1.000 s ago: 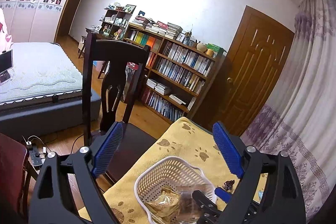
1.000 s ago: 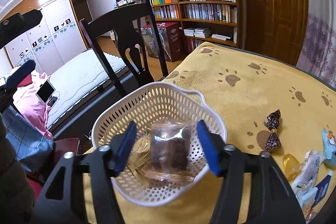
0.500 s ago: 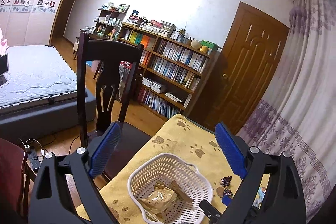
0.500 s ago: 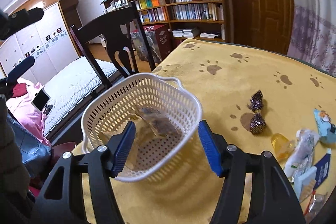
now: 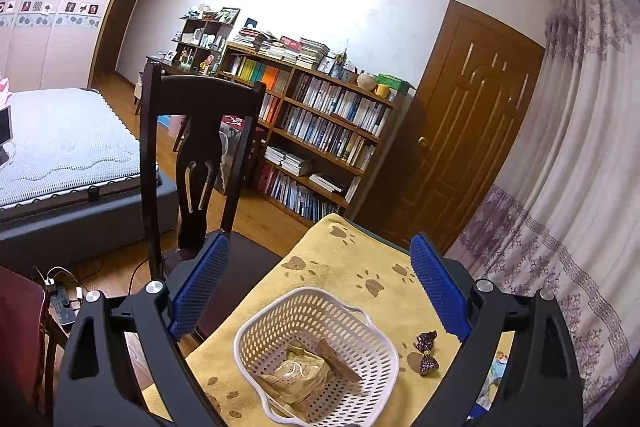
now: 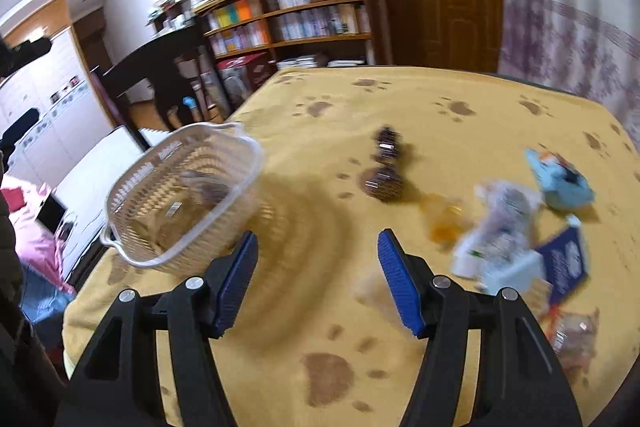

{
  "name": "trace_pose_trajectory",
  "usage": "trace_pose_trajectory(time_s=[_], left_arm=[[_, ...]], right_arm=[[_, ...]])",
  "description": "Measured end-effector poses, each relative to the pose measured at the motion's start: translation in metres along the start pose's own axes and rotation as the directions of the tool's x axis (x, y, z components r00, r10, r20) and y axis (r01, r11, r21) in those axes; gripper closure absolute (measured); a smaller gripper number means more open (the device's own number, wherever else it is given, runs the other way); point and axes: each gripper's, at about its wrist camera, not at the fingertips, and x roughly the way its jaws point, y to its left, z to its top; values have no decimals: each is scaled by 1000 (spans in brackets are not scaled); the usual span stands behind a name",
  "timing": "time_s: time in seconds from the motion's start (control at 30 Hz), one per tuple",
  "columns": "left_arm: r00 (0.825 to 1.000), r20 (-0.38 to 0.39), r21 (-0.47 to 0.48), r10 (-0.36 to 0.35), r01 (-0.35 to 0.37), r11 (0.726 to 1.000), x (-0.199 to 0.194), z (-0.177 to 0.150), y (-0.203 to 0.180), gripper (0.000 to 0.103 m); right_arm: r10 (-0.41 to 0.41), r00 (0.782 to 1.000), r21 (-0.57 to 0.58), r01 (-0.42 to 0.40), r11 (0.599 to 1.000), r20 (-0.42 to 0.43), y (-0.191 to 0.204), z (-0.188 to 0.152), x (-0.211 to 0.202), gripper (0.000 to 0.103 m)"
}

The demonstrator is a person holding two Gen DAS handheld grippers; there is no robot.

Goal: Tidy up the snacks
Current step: 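Return the right gripper to the table and grasp the red-edged clear pastry packet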

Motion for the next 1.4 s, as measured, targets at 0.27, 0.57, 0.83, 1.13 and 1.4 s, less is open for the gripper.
trace_pose_trajectory(time_s=[0.27, 0.57, 0.83, 1.13, 1.4], left_arm=[[1000, -4, 31, -14, 14, 999, -3, -6, -14, 9], [999, -14, 77, -32, 33, 996, -6, -12, -31, 9], [998, -30, 116, -49, 52, 992, -4, -17, -46, 9], [997, -44, 149, -66, 72, 986, -2, -25, -57, 9], [995, -62, 176, -73, 83, 981, 2, -32, -64, 9]], right_arm=[[-161, 985, 123, 153, 981, 62, -80, -25, -46, 37], [-278, 959, 216, 261, 941, 52, -149, -52, -76, 26], [-311, 950, 189, 310, 932, -24, -160, -66, -59, 19], [-350, 927, 95, 364, 927, -135, -160, -65, -18, 16], [-362, 920, 91, 377, 922, -147, -163, -68, -13, 41]])
